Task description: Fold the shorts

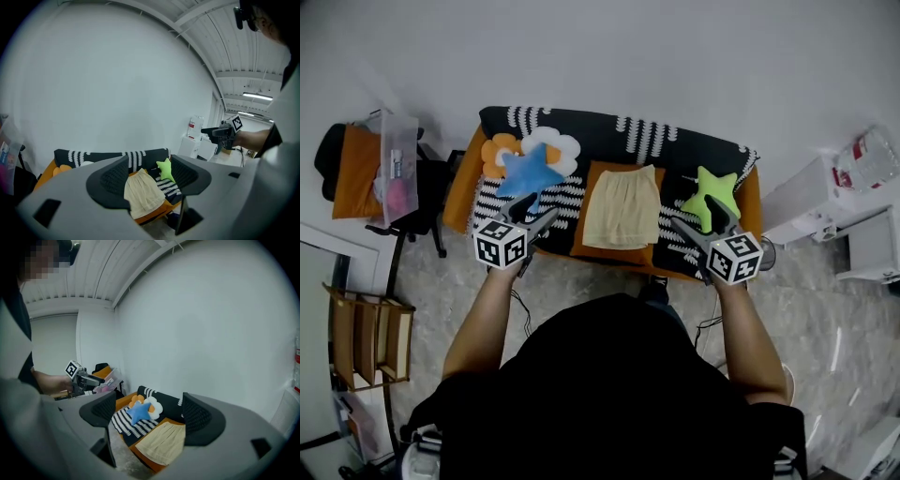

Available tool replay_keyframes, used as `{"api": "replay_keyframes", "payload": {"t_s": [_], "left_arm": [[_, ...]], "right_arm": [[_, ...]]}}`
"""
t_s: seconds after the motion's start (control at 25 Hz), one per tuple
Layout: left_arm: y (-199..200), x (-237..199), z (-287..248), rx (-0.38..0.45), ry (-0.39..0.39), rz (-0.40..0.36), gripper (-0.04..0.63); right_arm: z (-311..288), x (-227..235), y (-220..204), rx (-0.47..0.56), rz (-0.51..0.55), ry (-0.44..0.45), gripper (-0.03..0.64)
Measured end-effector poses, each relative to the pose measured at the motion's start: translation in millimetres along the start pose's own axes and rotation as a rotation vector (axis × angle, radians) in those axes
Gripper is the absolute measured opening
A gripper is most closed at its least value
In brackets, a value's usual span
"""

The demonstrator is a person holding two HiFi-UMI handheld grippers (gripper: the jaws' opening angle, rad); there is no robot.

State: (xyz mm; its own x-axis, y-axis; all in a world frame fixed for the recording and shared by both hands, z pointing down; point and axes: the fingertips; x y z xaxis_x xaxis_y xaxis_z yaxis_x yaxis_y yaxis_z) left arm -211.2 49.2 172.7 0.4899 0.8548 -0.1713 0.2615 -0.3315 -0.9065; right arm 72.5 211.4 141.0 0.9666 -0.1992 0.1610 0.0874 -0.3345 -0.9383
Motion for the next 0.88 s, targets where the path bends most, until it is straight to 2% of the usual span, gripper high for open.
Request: {"api": "replay_keyframes", "payload": {"t_s": [0.44, 0.88], "left_arm": [[18.4, 1.2, -73.9, -0.029, 0.076, 0.035, 0.293], [33.9, -6.2, -132.5, -0.046, 0.201, 0.104, 0.296]], "right_arm": [[-43.8, 91.3, 8.8, -0.04, -0.016, 0.093, 0.453], [-105.9, 170.8, 23.4, -0.099, -0.015, 0.222, 0.453]]}}
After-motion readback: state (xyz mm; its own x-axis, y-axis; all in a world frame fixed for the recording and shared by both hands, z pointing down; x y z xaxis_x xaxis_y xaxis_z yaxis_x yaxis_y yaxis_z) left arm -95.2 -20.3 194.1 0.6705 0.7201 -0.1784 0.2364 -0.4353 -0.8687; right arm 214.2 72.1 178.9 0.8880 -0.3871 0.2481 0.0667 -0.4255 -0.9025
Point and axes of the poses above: the fingertips, and each gripper's own axes: z backward along the fingers, x to its right, y out of its top, and after that the axes turned 4 degrees about y, right-handed
